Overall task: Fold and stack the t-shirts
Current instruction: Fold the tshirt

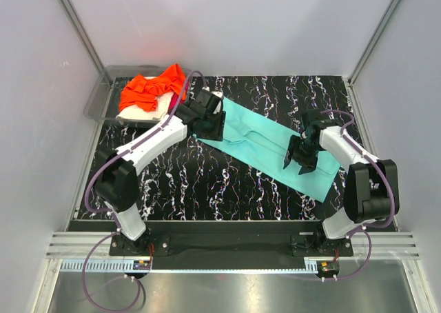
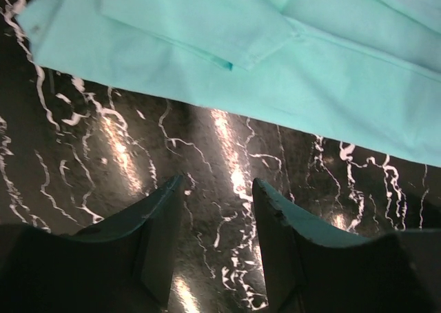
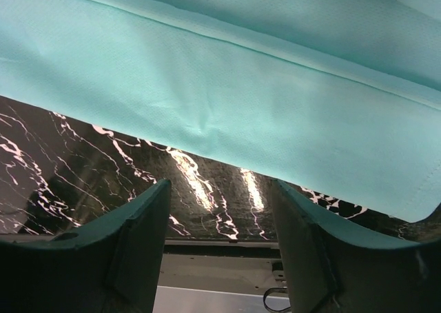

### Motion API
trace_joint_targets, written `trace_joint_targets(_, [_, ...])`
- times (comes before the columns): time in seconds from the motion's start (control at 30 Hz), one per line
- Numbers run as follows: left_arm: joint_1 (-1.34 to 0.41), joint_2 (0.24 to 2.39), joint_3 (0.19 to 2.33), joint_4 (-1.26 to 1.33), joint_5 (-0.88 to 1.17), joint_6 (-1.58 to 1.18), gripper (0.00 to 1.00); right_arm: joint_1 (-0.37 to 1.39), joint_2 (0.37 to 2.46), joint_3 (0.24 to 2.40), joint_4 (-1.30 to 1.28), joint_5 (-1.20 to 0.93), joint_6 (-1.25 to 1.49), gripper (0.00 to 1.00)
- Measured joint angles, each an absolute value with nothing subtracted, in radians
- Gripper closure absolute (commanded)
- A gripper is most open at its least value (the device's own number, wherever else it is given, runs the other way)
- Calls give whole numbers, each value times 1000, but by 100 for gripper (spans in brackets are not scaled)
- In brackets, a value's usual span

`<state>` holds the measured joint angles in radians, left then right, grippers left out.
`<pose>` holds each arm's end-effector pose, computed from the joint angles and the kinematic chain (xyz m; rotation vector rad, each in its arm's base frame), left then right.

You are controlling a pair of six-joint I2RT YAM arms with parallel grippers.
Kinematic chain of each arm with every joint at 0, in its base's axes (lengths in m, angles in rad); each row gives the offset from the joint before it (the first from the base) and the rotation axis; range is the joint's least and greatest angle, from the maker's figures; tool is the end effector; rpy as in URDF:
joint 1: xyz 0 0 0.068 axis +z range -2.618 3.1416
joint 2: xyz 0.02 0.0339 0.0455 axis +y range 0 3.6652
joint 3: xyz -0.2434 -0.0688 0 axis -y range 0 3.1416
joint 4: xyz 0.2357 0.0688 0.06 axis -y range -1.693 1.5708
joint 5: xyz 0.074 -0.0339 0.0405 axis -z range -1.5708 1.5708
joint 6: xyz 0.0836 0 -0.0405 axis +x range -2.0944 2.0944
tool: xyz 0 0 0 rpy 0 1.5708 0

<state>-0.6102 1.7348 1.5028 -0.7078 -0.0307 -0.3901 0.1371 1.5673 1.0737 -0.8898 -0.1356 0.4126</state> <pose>0.3259 -0.2247 0.2306 0.2673 2.5356 -0.3647 0.2801 0.0501 0.1440 0.3912 2.9604 0.2713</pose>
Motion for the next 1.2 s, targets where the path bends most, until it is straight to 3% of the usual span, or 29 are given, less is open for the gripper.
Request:
trace_joint_targets(0.23, [-646,1761,1506,-702,-31,-459,51,137,1536,1034,-886,-123,389,34])
trace_joint_targets(0.67, [-639,2067,1586,-595,-20,-494,52,140,1615,983,-831,-181,424,37])
trace_joint_targets(1.2, [-503,2294,1829,-513,101,-377,52,285,1762,1016,-821,-265,520,37])
